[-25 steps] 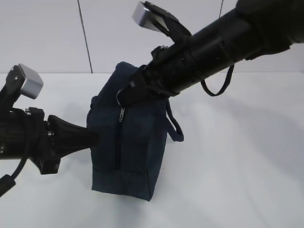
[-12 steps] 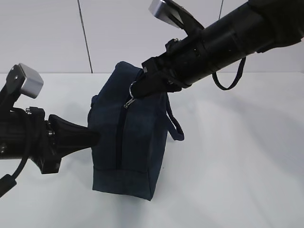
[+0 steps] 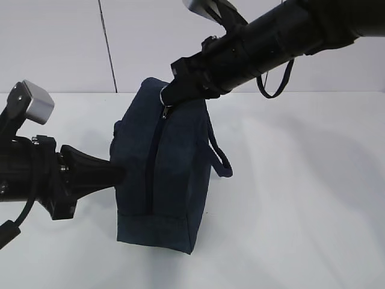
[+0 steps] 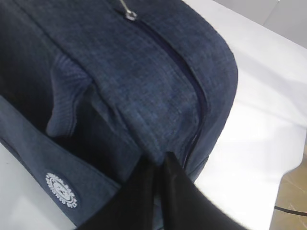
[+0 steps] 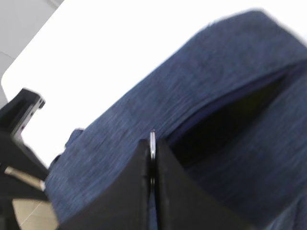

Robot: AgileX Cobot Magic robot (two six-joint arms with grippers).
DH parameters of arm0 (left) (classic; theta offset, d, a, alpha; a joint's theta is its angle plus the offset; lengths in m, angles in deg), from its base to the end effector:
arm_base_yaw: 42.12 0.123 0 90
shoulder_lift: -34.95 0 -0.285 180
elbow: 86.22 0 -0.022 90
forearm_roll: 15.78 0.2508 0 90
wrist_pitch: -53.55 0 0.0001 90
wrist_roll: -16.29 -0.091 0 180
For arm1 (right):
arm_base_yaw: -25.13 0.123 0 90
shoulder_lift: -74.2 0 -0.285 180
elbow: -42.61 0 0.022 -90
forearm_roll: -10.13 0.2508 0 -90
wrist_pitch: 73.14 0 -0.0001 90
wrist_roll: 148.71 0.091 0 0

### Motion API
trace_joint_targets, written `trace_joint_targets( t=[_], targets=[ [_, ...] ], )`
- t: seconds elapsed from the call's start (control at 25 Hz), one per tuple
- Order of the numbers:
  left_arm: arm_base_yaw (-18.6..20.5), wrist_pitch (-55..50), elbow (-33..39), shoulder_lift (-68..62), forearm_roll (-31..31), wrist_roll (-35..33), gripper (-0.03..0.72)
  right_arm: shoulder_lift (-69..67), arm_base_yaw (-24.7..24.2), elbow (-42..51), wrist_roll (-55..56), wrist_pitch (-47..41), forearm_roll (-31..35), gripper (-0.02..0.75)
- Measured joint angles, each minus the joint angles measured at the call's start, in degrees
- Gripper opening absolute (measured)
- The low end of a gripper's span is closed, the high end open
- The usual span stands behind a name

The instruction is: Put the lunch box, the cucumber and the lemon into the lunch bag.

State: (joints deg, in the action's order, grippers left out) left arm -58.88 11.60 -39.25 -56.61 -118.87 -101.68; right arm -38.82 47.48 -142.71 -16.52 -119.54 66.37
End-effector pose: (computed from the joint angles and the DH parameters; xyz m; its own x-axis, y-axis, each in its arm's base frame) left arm 0.2179 -0.1276 0.1930 -0.4348 0.2769 -0.8569 0.8105 0.5350 -0.2384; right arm 0.3543 0.2050 0.2760 -0.6639 -0.3018 -0.6841 -0.6991 0.5754 0.4245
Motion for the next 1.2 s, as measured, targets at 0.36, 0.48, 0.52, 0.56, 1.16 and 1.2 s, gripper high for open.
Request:
trace_joint_targets(
  t=[0.36, 0.48, 0.52, 0.56, 1.16, 1.2],
  targets=[
    [0.0, 0.0, 0.0, 0.0, 0.0, 0.0, -0.006, -5.2, -2.2, -8.2, 2.1, -0.4, -3.0, 0.008],
    [0.0, 0.0, 0.0, 0.0, 0.0, 0.0, -0.006, -6.5, -2.7, -9.3, 2.4, -0.4, -3.5, 0.008],
    [0.0, 0.0, 0.0, 0.0, 0.0, 0.0, -0.006, -7.0, -2.8, -9.8, 2.4, -0.4, -4.0, 0.008],
    [0.0, 0.0, 0.0, 0.0, 0.0, 0.0, -0.006, -7.4, -2.9, -10.1, 2.5, -0.4, -4.4, 0.008],
    [0.0, 0.0, 0.0, 0.0, 0.0, 0.0, -0.006, -14.2, -4.9, -20.2, 4.2, -1.0, -5.2, 0.008],
    [0.0, 0.0, 0.0, 0.0, 0.0, 0.0, -0.006, -14.8, -5.2, -20.8, 4.2, -1.0, -5.2, 0.008]
  ],
)
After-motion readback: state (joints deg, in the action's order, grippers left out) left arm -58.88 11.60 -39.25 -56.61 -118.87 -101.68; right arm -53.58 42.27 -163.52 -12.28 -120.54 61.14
